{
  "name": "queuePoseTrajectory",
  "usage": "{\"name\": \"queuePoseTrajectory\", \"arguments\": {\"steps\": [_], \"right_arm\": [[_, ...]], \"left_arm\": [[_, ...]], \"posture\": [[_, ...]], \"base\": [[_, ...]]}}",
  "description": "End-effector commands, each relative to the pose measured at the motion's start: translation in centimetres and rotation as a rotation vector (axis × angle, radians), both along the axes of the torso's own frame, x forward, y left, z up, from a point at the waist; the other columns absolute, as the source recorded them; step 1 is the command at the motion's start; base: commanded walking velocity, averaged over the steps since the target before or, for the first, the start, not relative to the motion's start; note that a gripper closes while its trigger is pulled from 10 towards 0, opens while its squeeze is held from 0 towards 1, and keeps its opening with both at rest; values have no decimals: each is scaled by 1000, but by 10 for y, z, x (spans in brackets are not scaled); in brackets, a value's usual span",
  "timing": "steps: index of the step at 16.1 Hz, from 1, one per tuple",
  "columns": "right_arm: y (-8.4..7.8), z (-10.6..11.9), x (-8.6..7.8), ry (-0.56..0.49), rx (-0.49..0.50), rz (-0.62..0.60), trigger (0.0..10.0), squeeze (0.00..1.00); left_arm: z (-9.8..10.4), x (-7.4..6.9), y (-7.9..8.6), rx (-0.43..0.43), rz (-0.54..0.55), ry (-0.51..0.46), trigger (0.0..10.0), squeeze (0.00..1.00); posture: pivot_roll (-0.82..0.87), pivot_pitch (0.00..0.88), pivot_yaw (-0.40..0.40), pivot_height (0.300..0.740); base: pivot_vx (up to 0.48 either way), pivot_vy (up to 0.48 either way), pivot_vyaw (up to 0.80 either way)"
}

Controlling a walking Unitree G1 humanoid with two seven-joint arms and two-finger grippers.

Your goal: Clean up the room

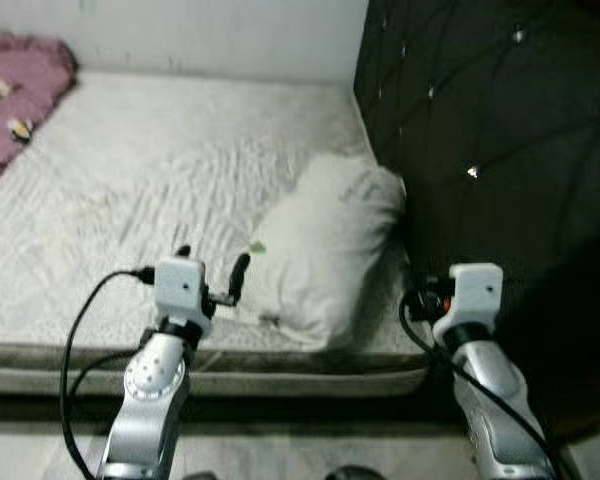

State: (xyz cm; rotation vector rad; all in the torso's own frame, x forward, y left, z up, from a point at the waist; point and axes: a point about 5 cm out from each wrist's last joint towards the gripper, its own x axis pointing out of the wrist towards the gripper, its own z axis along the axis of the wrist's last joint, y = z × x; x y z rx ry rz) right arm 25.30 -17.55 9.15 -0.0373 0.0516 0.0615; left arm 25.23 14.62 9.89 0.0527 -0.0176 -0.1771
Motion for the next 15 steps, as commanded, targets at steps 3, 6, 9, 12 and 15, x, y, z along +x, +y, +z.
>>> {"name": "queuePoseTrajectory", "arguments": {"steps": [3, 6, 9, 12, 15], "right_arm": [[5, 6, 2, -20, 10, 23, 10000, 0], [7, 8, 3, -21, 34, 50, 10000, 0], [14, 8, 2, -20, 47, 78, 10000, 0], [11, 12, 2, -42, 35, 75, 10000, 0], [11, 12, 7, -35, 18, 63, 10000, 0]], "left_arm": [[4, -1, 5, 5, -4, -19, 10000, 0], [4, -2, 5, 6, -16, -19, 10000, 0], [4, -3, 3, -2, -32, -18, 10000, 0], [4, -3, 3, -3, -36, -18, 10000, 0], [4, -2, 2, -6, -36, -19, 10000, 0]], "posture": [[-52, 30, -49, 740], [-51, 31, -49, 740], [-50, 29, -50, 740], [-49, 26, -51, 740], [-49, 36, -56, 740]], "base": [[0, 0, 0], [87, 0, 0], [301, 0, 0], [301, 0, 0], [311, 0, 0]]}}
